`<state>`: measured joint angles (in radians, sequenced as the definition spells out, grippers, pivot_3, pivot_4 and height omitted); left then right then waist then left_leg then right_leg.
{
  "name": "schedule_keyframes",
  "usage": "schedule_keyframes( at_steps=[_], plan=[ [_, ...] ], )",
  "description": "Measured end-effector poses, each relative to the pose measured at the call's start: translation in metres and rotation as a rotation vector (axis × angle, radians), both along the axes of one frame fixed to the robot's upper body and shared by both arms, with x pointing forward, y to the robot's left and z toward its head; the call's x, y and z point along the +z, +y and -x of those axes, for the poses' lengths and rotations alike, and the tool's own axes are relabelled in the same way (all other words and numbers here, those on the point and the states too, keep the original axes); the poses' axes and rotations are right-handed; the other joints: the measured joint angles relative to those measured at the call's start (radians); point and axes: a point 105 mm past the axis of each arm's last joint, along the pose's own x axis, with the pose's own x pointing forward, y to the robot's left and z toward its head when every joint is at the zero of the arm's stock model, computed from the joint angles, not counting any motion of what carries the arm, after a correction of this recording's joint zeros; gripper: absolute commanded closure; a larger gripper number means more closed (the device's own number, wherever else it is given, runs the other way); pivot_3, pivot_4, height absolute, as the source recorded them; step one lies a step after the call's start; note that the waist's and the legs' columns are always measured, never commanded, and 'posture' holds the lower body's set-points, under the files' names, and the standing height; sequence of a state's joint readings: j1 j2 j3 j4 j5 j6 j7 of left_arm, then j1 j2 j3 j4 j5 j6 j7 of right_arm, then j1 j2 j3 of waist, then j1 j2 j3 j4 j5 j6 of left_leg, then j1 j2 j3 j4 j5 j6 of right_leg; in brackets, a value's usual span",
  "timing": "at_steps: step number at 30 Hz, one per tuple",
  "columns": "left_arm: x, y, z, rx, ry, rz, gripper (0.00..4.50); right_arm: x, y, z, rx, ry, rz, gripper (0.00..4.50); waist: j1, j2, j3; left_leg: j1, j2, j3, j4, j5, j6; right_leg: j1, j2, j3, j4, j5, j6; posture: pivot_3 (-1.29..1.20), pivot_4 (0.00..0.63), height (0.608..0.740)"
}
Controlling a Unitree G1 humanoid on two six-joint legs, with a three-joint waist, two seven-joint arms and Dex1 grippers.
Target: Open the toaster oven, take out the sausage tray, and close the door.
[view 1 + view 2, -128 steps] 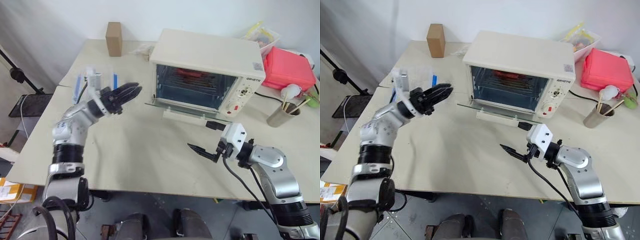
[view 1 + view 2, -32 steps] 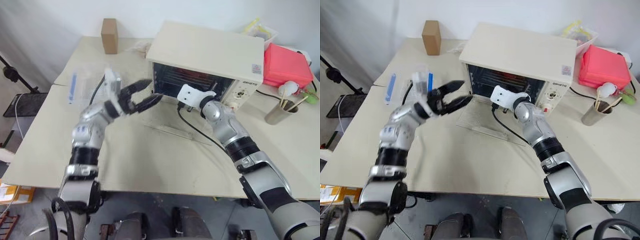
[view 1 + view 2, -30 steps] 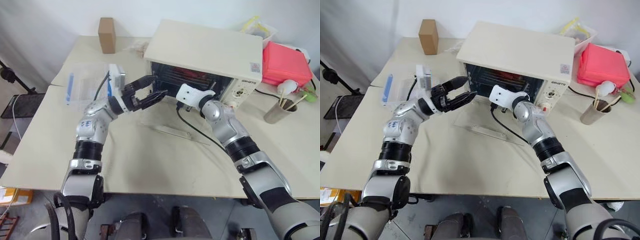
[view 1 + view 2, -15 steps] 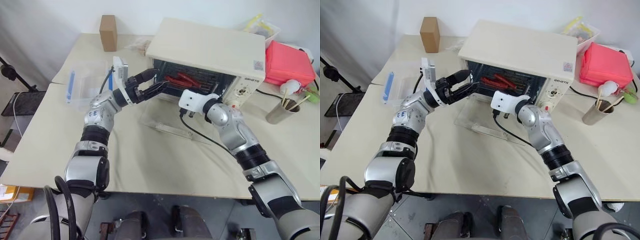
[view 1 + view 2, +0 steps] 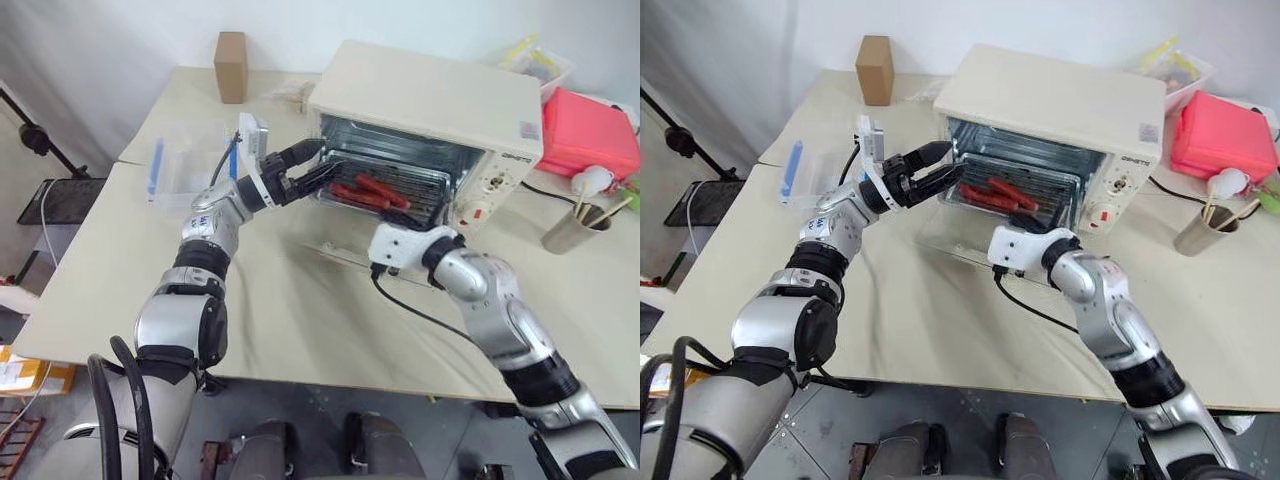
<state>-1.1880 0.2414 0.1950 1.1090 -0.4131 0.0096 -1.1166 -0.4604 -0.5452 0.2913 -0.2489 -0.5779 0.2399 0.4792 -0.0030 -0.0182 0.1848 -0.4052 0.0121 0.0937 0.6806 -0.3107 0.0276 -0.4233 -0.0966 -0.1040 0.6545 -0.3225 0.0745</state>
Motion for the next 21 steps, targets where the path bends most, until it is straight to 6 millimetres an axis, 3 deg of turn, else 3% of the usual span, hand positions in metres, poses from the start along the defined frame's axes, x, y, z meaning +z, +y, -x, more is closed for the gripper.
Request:
schedule_keyframes(
  at_steps=[5,14,21],
  plan=[
    [-0.001,0.003,-0.001,0.009,0.006,0.001,0.00,-0.011,-0.003,0.025,0.012,0.027,0.030,4.43,0.007,0.000,0.000,-0.001,-0.003,0.001,0.002,0.000,0.002,0.001,0.000,0.000,0.000,0.000,0.000,0.00,0.150,0.740],
    [-0.003,0.013,-0.003,0.029,0.037,-0.012,0.00,-0.017,-0.002,0.045,0.030,0.040,0.060,4.43,0.002,0.000,0.000,0.000,-0.002,0.001,0.002,0.001,0.002,0.001,0.001,0.000,0.001,0.000,0.000,0.00,0.150,0.740],
    [-0.036,0.064,0.002,0.030,0.385,-0.063,0.00,-0.011,0.006,0.058,0.081,0.004,0.077,4.43,-0.002,0.000,0.000,0.001,-0.002,0.000,0.002,0.001,0.002,0.001,0.001,0.000,0.002,0.000,0.000,0.00,0.150,0.740]
  ],
)
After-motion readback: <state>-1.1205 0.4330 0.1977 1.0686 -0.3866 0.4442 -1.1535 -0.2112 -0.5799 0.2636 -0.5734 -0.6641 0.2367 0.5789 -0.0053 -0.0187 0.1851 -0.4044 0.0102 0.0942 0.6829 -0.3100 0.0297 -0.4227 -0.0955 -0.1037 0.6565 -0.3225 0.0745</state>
